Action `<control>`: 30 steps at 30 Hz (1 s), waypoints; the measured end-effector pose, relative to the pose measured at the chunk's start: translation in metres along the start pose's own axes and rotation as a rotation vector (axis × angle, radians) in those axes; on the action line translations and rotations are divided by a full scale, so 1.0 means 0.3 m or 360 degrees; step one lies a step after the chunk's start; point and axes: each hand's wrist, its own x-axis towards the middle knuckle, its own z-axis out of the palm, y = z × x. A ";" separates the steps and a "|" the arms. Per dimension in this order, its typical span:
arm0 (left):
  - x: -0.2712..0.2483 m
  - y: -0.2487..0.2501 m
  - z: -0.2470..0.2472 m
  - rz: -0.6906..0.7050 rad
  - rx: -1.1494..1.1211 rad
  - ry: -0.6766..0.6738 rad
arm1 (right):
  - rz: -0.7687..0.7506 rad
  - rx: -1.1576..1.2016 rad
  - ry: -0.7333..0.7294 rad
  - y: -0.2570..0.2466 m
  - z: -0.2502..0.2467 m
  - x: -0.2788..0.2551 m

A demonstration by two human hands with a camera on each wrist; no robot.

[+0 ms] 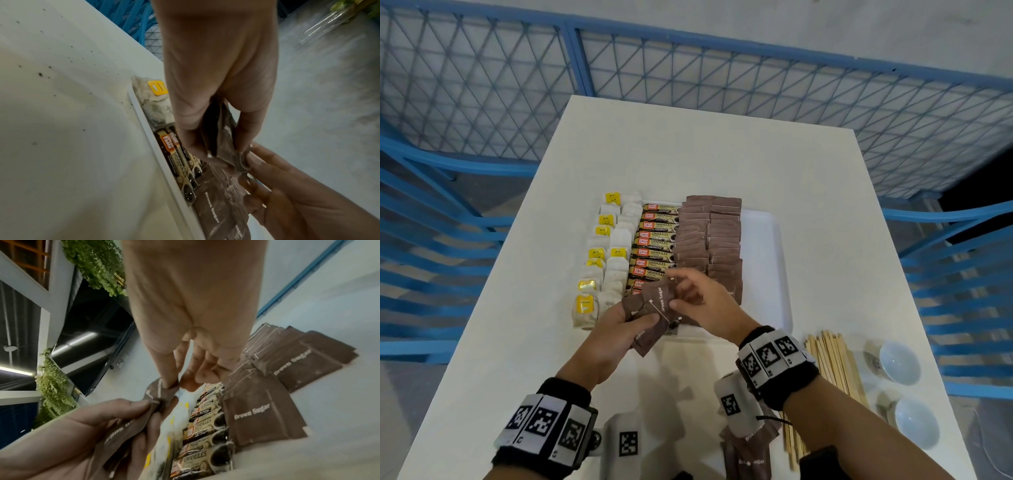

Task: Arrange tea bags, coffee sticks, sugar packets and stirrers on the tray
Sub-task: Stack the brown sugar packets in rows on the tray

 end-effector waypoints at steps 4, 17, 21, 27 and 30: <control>-0.003 0.005 -0.007 0.0021 0.0204 -0.0044 | -0.0120 -0.0291 -0.0069 -0.007 -0.019 -0.017; 0.002 0.019 -0.002 0.0135 0.0095 0.0121 | 0.0265 0.0189 -0.0031 0.042 -0.062 -0.052; 0.003 0.013 -0.015 0.0151 0.0067 0.0189 | 0.0395 -0.0069 0.0083 0.090 -0.069 -0.069; -0.004 0.008 -0.030 0.0106 -0.0024 0.0205 | 0.0470 -0.0389 0.0302 0.143 -0.041 -0.082; -0.004 0.010 -0.022 0.0072 -0.0082 0.0187 | 0.0496 -0.0396 0.0358 0.162 -0.023 -0.076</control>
